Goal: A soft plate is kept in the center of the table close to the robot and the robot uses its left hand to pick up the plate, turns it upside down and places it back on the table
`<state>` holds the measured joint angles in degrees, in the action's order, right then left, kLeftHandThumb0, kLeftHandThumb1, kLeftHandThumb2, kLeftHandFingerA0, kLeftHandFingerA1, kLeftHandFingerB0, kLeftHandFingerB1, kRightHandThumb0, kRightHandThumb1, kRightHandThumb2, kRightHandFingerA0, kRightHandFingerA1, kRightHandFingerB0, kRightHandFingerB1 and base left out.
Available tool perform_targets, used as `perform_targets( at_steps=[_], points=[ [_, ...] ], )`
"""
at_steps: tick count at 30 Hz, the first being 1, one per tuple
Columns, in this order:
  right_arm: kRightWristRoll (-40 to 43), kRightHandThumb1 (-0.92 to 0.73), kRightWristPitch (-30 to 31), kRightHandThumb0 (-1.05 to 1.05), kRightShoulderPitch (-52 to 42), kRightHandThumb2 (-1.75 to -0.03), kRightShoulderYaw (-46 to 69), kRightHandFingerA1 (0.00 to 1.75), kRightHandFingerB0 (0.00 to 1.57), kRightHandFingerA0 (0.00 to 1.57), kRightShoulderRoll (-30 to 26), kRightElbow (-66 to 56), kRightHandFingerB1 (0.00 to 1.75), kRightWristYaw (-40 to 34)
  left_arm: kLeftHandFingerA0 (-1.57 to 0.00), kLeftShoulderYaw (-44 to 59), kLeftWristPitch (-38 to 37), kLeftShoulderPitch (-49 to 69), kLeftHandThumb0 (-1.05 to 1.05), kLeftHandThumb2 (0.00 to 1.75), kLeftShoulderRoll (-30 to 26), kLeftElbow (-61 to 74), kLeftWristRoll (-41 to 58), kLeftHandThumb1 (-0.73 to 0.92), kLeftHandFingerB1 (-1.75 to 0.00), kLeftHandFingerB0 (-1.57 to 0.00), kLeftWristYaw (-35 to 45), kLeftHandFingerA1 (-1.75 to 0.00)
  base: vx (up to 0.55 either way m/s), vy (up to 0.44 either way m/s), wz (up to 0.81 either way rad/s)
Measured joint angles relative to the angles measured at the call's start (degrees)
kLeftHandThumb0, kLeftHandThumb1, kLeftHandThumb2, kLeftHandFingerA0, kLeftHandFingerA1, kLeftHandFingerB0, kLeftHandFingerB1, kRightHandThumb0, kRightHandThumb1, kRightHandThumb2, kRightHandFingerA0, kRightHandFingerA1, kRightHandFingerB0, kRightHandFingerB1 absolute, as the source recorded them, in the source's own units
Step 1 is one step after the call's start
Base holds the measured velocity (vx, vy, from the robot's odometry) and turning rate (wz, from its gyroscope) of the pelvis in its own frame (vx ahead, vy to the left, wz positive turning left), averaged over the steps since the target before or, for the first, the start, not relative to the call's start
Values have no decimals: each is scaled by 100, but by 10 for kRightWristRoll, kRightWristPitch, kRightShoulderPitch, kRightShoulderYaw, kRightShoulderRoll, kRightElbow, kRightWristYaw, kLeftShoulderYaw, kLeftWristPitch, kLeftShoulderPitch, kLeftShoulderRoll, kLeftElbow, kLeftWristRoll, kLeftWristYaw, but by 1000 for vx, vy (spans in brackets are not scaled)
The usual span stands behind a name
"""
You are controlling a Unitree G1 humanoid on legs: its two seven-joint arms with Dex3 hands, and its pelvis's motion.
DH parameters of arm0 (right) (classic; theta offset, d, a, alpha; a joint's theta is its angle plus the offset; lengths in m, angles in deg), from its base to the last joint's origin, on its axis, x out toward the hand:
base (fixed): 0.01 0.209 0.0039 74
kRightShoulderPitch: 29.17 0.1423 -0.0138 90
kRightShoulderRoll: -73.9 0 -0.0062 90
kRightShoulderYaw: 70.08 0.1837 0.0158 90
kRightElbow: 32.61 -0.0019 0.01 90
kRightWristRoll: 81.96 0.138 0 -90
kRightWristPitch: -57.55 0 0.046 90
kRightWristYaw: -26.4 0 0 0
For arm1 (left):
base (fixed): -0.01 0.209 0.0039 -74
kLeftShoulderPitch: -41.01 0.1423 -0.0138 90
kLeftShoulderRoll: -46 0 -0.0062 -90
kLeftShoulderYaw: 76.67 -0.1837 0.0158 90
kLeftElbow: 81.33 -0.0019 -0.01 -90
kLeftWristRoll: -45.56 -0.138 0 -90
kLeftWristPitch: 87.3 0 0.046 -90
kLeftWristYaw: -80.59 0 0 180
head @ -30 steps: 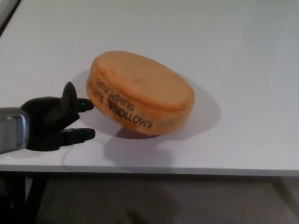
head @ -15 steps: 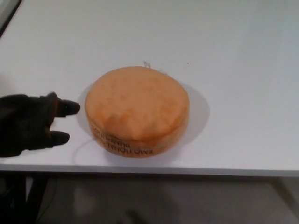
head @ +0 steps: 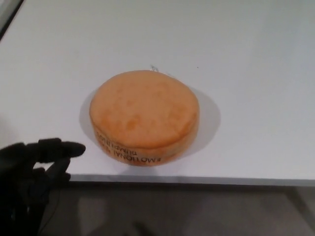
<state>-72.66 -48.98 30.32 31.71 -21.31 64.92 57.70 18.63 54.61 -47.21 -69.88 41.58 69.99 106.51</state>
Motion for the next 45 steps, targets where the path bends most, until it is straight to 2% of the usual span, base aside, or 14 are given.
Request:
perform_targets(
  at_steps=[1,8,9,19,21,29,45],
  points=[
    [0,-89,0,-82,0,-67,0,44,33,46,0,0,33,0,-21,5,-11,16,-83,70,8,2,-4,92,-31,-14,-2,-40,0,0,0],
    [0,-88,0,-82,2,-67,0,43,32,46,0,0,32,0,-25,26,-75,96,-85,70,57,4,-20,92,-31,-18,-16,-39,0,0,0],
    [0,-88,0,-81,2,-67,0,44,32,46,0,0,32,0,-24,27,-84,108,-85,71,64,3,-22,92,-34,-18,-18,-44,0,0,0],
    [0,-87,0,-81,6,-67,0,42,33,45,0,0,32,0,-22,37,-176,191,-89,74,128,-26,-39,92,-30,-16,-31,-40,0,0,0],
    [0,-89,0,-79,8,-67,0,43,34,45,0,0,33,0,-21,37,-196,205,-83,74,140,-36,-41,92,-30,-16,-33,-41,0,0,0],
    [0,-87,0,-78,13,-67,0,43,34,46,1,0,32,0,-21,38,-268,253,-80,73,192,-81,-50,92,-30,-17,-41,-40,0,0,0],
    [0,-88,-1,-77,12,-67,1,43,34,46,6,0,32,0,-21,40,-411,301,-87,72,294,-217,-65,92,-29,-18,-42,-37,0,0,0]
  ],
)
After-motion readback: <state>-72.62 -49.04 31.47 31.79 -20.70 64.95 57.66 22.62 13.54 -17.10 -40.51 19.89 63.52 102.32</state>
